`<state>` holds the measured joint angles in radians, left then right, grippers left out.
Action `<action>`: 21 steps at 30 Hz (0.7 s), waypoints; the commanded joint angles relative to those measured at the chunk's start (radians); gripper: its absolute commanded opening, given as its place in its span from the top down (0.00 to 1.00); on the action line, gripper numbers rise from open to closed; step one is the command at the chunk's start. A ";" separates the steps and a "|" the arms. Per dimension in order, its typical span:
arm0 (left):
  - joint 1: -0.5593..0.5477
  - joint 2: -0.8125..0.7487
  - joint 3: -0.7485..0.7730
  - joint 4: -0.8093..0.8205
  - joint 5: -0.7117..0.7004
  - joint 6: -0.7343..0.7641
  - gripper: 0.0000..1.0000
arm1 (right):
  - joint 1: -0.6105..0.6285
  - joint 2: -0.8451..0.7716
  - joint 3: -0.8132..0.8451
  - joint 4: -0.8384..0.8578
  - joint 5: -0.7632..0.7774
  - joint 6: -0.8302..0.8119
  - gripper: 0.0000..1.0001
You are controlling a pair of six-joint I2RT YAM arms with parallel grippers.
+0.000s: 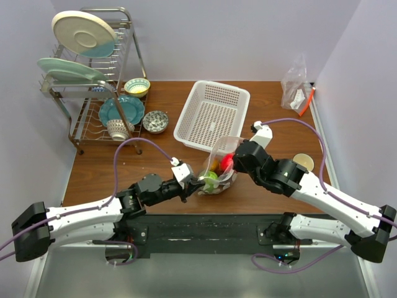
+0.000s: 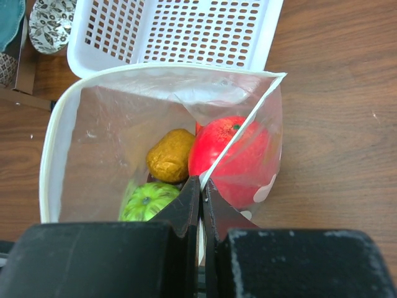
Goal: Place the food in the zip-top bag and seal the zipper
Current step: Zip the zipper food storage bag at the center of the board.
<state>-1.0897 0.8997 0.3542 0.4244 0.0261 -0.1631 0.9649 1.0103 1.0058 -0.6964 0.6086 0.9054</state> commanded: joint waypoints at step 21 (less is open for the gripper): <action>-0.006 -0.122 0.043 -0.095 0.024 -0.098 1.00 | 0.001 -0.204 -0.130 0.541 -0.971 -1.066 0.19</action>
<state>-1.0897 0.7986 0.3946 0.3084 0.0433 -0.2443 0.9630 0.7555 0.8997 -0.2966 -0.0624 0.0551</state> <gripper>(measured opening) 0.016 0.810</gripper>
